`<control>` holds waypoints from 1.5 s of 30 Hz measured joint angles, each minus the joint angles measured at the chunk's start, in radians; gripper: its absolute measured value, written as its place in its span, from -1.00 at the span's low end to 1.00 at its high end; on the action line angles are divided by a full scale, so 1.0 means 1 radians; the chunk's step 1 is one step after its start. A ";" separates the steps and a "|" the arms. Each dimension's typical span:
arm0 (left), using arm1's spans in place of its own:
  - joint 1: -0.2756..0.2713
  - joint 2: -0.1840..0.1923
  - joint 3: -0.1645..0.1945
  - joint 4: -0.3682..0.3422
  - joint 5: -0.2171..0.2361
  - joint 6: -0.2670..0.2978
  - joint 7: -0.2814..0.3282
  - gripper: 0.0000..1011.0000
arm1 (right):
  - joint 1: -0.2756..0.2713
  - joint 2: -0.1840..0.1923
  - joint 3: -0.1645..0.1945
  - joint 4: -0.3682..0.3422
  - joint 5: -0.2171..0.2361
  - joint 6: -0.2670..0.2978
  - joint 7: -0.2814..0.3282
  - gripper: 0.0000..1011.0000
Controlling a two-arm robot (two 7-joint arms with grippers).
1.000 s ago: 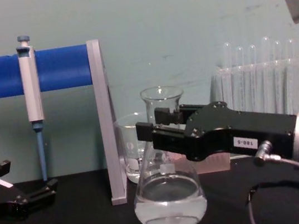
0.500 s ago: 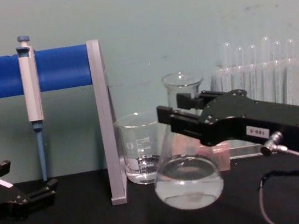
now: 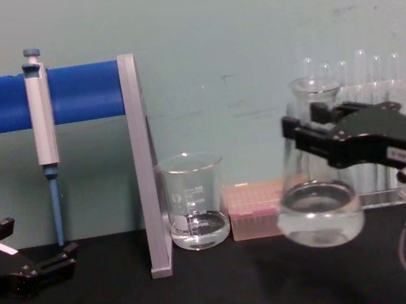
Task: Grasp the erlenmeyer flask with one hand, shake it three times, then place it back.
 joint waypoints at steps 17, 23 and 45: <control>0.000 0.000 0.000 0.000 0.000 0.000 0.000 0.98 | -0.029 -0.021 0.121 0.002 -0.049 0.032 -0.112 -0.10; 0.000 0.000 0.000 0.000 0.000 0.000 0.000 0.98 | -0.024 -0.032 0.135 0.014 -0.060 0.037 -0.106 -0.10; 0.000 0.000 0.000 0.000 0.000 0.000 0.000 0.98 | 0.026 -0.040 0.049 0.040 -0.050 0.043 0.085 -0.10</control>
